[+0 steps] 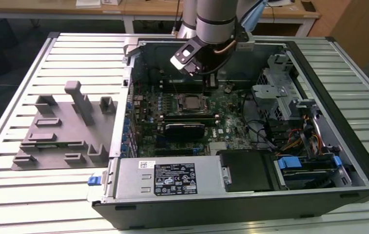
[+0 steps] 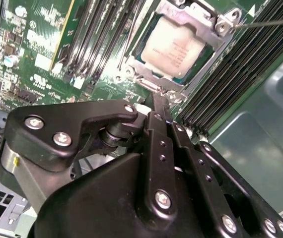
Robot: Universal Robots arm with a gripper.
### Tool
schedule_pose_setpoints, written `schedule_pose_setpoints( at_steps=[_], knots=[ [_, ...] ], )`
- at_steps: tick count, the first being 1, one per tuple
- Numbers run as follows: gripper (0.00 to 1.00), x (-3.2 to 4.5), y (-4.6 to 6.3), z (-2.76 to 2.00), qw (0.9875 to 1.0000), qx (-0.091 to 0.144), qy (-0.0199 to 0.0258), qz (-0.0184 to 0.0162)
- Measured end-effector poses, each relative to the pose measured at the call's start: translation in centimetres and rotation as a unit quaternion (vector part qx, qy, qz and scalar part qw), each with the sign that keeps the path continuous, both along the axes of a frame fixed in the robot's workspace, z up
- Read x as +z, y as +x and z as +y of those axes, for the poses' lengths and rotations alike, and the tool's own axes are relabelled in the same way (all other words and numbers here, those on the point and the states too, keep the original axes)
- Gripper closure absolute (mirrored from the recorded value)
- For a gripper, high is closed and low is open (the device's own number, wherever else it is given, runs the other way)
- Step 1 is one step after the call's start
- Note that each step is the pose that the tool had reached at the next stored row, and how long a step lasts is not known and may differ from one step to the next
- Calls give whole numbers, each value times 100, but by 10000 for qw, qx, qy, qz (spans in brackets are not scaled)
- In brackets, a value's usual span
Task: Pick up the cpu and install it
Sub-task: 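Close the cpu cover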
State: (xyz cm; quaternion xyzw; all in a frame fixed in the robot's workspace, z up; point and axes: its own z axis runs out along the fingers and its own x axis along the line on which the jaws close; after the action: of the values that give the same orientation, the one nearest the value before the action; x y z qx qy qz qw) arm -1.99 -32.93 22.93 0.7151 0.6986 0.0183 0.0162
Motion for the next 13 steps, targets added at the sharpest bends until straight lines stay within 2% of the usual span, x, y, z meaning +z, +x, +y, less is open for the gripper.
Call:
schedule_pose_setpoints(
  at_steps=[13],
  knots=[
    [89,-44,-182,1,10000,-5,1,0]
  ],
)
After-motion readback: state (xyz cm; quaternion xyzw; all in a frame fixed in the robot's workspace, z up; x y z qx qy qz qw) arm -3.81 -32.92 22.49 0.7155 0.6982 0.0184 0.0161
